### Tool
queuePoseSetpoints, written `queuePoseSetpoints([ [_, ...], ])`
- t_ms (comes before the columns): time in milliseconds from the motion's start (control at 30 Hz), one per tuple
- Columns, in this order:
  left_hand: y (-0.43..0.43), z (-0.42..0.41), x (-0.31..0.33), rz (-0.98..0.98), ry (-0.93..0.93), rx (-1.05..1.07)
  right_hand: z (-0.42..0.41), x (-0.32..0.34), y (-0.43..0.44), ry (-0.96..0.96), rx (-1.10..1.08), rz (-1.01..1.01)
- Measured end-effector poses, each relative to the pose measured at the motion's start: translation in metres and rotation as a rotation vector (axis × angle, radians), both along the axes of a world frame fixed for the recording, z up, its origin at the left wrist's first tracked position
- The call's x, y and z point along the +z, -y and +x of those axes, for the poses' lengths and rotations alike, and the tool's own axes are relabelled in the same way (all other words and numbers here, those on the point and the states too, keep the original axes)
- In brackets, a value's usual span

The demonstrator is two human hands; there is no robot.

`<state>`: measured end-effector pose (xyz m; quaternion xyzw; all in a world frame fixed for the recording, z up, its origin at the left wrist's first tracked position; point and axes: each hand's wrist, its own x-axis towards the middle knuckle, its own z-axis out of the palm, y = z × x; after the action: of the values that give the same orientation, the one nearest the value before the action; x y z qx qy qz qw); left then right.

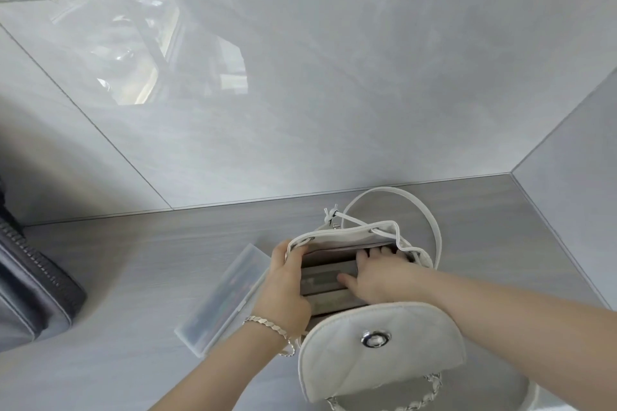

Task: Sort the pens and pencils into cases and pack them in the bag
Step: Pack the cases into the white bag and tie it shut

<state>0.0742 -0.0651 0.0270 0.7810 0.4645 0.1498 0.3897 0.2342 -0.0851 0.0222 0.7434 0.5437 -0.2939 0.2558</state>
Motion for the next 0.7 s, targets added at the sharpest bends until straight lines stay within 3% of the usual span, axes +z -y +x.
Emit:
queuePoseSetpoints([
  [100,0.002,0.001,-0.006,0.002,0.001,0.029,0.002,-0.003,-0.014,-0.019,-0.059,-0.131],
  [200,-0.003,-0.002,-0.012,-0.101,0.162,0.076,0.004,-0.004,-0.021,-0.057,-0.112,-0.132],
  [267,-0.011,-0.014,-0.013,-0.234,0.351,0.155,0.003,-0.002,-0.016,-0.070,-0.107,-0.064],
  [367,-0.020,-0.049,-0.027,-0.085,0.385,0.181,0.000,0.012,0.000,-0.239,-0.118,0.191],
  [500,-0.029,-0.071,-0.047,0.078,0.138,-0.051,-0.004,0.043,0.024,-0.687,-0.304,0.395],
  [600,-0.035,-0.075,-0.058,0.199,-0.030,0.122,0.000,0.055,0.040,-0.740,-0.327,0.479],
  [700,-0.040,-0.087,-0.084,0.109,-0.517,0.177,0.009,0.061,0.046,-0.747,-0.370,0.535],
])
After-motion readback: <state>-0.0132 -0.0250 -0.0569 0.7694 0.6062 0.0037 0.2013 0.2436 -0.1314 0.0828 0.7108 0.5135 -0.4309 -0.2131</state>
